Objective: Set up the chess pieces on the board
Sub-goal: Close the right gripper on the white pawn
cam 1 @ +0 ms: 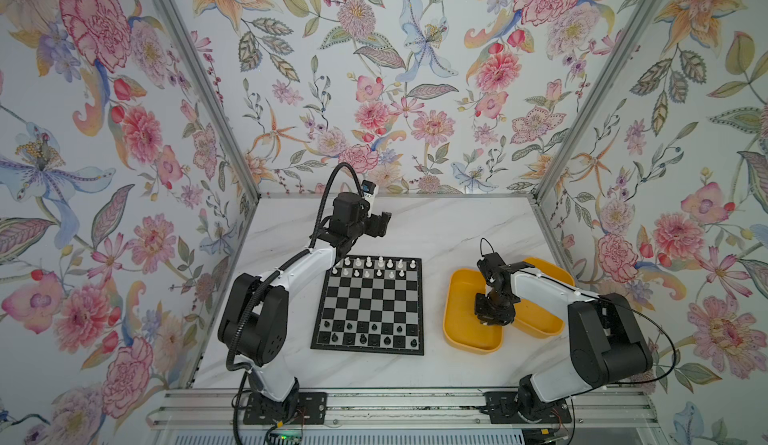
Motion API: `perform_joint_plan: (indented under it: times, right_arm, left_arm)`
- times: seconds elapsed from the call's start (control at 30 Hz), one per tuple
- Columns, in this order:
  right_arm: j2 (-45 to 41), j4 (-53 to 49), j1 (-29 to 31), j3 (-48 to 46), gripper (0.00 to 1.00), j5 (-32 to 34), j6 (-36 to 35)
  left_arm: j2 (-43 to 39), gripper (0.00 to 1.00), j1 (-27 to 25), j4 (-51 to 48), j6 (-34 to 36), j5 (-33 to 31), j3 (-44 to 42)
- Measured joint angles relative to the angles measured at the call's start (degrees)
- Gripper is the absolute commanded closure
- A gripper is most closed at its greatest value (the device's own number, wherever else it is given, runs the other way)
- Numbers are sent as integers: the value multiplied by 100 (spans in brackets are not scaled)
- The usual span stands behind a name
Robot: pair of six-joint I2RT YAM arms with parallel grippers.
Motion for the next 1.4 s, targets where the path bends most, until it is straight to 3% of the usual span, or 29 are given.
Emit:
perform_joint_plan:
  times: [0.3, 0.6, 1.4]
  right_arm:
    - [0, 11, -4, 33, 70, -46, -22]
    - [0, 11, -4, 138, 76, -44, -20]
    - [-94, -90, -4, 109, 78, -42, -17]
  left_arm:
    - [0, 14, 0, -22, 2, 2, 0]
    - [0, 15, 0, -22, 46, 0, 0]
    - [11, 15, -31, -72, 85, 7, 87]
